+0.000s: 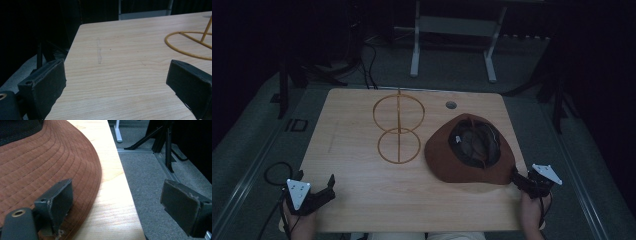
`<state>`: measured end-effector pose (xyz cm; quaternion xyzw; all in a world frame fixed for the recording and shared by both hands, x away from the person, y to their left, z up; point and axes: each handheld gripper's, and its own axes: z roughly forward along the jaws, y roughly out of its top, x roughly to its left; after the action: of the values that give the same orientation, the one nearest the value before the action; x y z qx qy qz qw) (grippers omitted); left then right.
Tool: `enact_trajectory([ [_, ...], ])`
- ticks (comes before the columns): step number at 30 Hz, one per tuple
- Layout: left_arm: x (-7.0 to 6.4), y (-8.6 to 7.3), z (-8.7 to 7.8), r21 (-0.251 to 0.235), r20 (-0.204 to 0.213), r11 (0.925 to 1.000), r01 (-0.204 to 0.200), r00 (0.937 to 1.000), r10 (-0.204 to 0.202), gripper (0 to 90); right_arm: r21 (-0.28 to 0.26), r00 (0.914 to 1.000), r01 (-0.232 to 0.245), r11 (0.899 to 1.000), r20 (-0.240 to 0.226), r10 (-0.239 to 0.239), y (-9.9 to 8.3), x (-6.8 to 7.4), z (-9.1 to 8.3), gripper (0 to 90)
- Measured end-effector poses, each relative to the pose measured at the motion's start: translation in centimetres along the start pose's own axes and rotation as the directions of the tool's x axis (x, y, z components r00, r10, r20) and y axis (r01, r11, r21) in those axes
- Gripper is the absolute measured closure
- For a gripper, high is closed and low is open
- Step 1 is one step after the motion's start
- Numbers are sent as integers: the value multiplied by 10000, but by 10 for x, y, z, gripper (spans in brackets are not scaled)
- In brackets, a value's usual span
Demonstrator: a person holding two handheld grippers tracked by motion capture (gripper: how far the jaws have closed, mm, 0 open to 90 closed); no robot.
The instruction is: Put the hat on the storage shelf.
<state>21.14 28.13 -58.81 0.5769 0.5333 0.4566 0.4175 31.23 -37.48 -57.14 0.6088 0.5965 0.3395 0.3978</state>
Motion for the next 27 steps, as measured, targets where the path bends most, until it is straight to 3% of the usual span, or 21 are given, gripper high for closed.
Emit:
enact_trajectory([
  [4,0,0,0,11,58,9999,108,9999,-108,31,47,9999,159,9999,41,-160,3,2,-1,125],
  [8,-1,0,0,-22,87,9998,175,9998,-175,31,24,9970,70,10000,-769,-68,20,4,-6,125],
  [12,-3,1,-1,-113,244,9996,274,9993,-271,31,105,9872,185,9998,-1588,-166,41,12,-12,125],
  [18,-4,1,-1,-182,559,9984,542,9970,-531,31,-107,9771,265,9996,-2111,-282,66,22,-17,125],
  [21,-5,2,-2,-47,673,9985,552,9962,-548,31,123,9677,478,9988,-2486,-433,79,27,-15,131],
  [22,-5,3,-2,-13,702,9985,548,9960,-545,31,235,9597,486,9985,-2780,-401,86,30,-15,130],
  [27,-8,3,0,413,760,9973,605,9951,-635,31,384,9512,823,9959,-3011,-670,101,38,-12,120],
])
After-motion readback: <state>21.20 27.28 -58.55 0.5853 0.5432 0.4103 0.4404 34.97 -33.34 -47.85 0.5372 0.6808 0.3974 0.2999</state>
